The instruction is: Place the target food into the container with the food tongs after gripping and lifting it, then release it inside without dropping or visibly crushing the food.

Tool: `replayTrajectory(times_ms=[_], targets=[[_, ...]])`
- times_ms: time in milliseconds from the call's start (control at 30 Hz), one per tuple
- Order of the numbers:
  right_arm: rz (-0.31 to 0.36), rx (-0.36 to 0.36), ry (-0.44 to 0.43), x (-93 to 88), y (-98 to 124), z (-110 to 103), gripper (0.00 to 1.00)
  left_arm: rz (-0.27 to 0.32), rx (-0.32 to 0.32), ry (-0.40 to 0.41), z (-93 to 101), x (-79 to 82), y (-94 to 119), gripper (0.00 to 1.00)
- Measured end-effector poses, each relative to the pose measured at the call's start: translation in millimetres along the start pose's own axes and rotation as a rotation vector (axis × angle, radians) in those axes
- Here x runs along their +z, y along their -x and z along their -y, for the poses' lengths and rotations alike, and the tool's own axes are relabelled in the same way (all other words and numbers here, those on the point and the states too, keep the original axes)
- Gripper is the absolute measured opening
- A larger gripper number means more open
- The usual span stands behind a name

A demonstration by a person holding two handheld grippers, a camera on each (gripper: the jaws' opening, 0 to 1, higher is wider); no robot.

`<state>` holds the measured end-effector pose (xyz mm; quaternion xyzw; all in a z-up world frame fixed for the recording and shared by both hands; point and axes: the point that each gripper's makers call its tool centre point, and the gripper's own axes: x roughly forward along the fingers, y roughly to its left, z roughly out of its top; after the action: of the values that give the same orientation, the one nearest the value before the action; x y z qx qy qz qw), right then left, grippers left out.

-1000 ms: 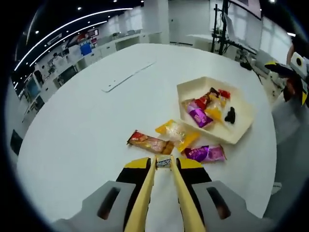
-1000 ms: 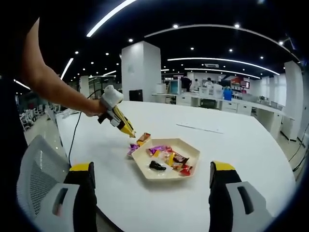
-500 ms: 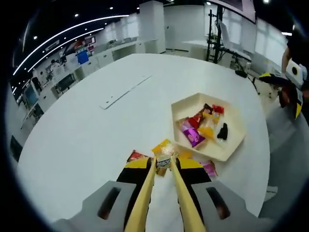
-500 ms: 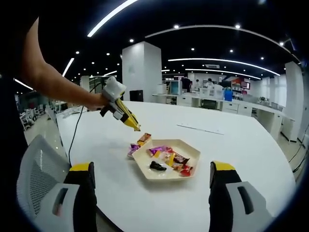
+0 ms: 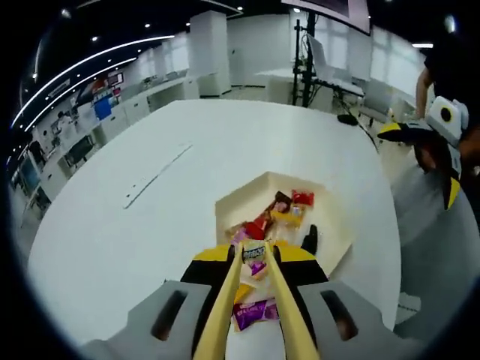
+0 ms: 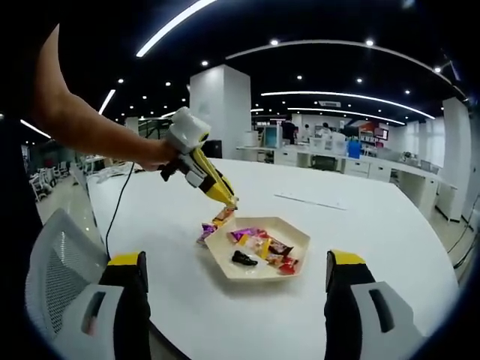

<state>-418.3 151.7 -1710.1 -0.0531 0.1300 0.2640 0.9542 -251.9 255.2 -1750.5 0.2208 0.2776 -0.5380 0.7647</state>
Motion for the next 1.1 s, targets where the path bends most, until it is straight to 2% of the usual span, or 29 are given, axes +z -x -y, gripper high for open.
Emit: replayTrajectory(times_ms=[233, 300, 500, 533, 567, 667, 933, 1100], targets=[[0.01, -0.007, 0.001, 2.3, 0.8, 1.1, 0.97, -0.026, -0.023, -0.026, 12.0, -4.2, -6.1, 0.17], [0.012, -0.009, -0.001, 2.6, 1.0, 1.6, 0.97, -0.035, -0.034, 0.001, 14.4, -5.3, -6.8, 0.17], [0.015, -0.008, 0.001, 3.1, 1.2, 1.5, 0.97, -0.031, -0.04, -0.047, 21.6, -5.8, -10.4, 0.21], [0.015, -0.008, 0.002, 3.2, 1.2, 1.4, 0.97, -0.034, -0.033, -0.05, 21.6, -6.6, -10.5, 0.22], [0.014, -0.007, 0.001, 3.0, 1.1, 1.2, 0.97, -0.044, -0.057, -0.025, 25.4, -9.6, -10.8, 0.22], [0.011, -0.004, -0.003, 2.3, 0.6, 1.0, 0.98, -0.035, -0.057, -0.041, 26.5, -12.2, -8.5, 0.23], [0.008, 0.001, 0.005, 1.7, 0.6, -0.8, 0.98, 0.019, 0.003, -0.028, 1.9, -9.9, 19.0, 0.24], [0.006, 0.009, 0.009, 1.3, 0.3, -2.4, 0.98, 0.031, 0.025, -0.023, -12.0, -14.5, 34.7, 0.25]])
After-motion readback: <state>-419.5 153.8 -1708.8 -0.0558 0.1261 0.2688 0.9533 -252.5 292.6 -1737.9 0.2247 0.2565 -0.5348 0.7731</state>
